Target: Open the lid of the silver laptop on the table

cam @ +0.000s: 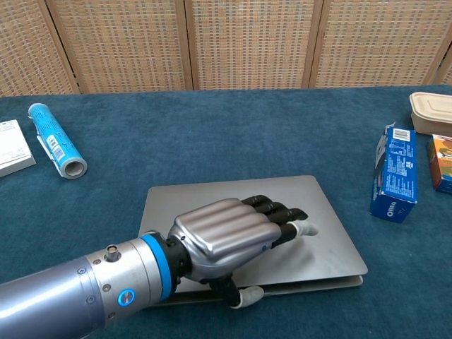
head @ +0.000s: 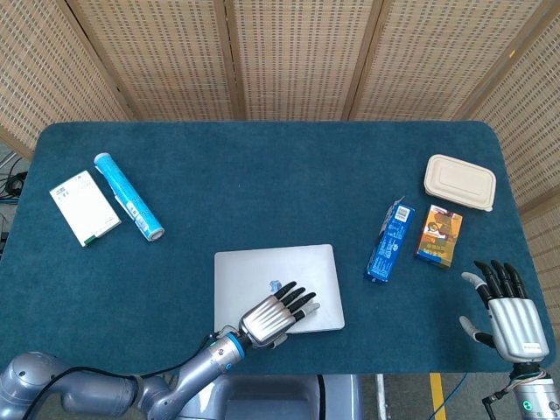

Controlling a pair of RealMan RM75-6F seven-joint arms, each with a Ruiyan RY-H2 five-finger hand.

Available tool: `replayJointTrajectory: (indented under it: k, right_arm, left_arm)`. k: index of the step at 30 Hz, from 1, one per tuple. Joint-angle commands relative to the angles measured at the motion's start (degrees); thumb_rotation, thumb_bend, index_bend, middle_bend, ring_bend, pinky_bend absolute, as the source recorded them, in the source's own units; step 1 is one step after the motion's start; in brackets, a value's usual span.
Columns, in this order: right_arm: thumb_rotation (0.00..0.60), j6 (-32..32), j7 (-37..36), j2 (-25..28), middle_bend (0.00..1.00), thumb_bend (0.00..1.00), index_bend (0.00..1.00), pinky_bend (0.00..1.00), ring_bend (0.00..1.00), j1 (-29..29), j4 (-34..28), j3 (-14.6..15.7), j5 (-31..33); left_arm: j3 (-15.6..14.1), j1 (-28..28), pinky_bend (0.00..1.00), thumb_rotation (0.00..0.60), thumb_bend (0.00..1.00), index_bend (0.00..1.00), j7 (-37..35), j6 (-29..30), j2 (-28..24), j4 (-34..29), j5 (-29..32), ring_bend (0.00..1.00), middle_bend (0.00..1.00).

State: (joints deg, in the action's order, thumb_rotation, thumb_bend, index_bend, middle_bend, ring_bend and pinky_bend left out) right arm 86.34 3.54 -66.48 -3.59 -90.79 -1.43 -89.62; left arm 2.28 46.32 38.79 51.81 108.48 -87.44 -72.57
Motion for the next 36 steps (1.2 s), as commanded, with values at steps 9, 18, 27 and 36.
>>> replayJointTrajectory:
  k: [9, 18, 27, 36]
  right_arm:
    - [0.6, -0.6, -0.6, -0.3, 0.11, 0.26, 0.22, 0.03, 0.0, -0.7, 0.4, 0.0, -0.9]
    - [0.6, -1.2, -0.2, -0.2, 0.11, 0.26, 0.22, 0.03, 0.0, -1.5, -0.4, 0.1, -1.9]
    - [0.6, -2.2, -0.3, 0.2, 0.12, 0.26, 0.22, 0.03, 0.0, -2.6, -1.4, 0.4, -3.4]
    - [0.6, -5.3, -2.5, 1.2, 0.17, 0.26, 0.22, 0.03, 0.0, -5.2, -3.8, 1.5, -6.6]
  left_arm:
    - [0.7, 0.7, 0.0, 0.6, 0.41, 0.0, -3.0, 4.9, -1.1, 4.0, -9.0, 0.0, 0.0]
    - [4.3, 1.4, 0.0, 0.6, 0.4, 0.0, -5.6, 6.3, -3.3, 4.1, -9.7, 0.0, 0.0]
    - [7.3, 1.9, 0.0, 0.6, 0.39, 0.0, -7.2, 6.6, -4.9, 3.7, -8.0, 0.0, 0.0]
    - [8.1, 2.1, 0.0, 0.6, 0.39, 0.0, -7.4, 7.0, -6.2, 2.3, -7.1, 0.0, 0.0]
